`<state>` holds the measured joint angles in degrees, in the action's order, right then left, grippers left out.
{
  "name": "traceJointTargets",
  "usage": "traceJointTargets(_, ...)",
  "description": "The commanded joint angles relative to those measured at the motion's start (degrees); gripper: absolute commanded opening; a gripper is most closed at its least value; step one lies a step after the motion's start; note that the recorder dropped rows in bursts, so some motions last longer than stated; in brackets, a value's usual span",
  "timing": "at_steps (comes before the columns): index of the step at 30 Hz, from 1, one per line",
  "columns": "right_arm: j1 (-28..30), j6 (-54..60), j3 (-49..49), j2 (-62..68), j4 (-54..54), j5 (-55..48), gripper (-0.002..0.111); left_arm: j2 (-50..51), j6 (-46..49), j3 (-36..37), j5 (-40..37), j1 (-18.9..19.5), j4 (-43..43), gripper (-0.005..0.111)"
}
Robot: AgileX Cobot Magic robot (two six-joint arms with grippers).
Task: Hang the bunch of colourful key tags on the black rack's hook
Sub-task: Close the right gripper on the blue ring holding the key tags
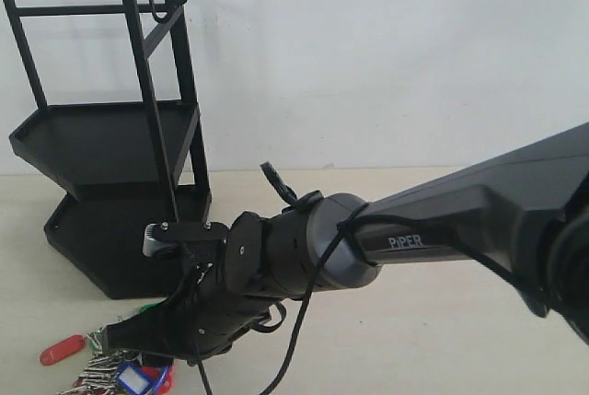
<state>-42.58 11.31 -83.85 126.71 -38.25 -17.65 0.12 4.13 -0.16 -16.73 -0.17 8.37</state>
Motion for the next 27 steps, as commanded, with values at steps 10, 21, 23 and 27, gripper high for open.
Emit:
traceJointTargets(10, -1.4, -0.3, -0.1, 2.0, 0.5, 2.0, 0.03, -0.1, 0.2, 0.2, 0.4, 0.1, -0.3, 0.004)
traceJointTargets(21, -1.4, -0.3, -0.1, 2.0, 1.7, 1.9, 0.006, -0.1, 0.2, 0.2, 0.4, 0.1, -0.3, 0.004)
traceJointTargets(23, -1.4, -0.3, -0.1, 2.0, 1.7, 2.0, 0.012, -0.1, 0.2, 0.2, 0.4, 0.1, -0.3, 0.004)
traceJointTargets(27, -1.4, -0.3, -0.1, 2.0, 1.7, 2.0, 0.018, -0.1, 0.2, 0.2, 0.4, 0.1, -0.3, 0.004)
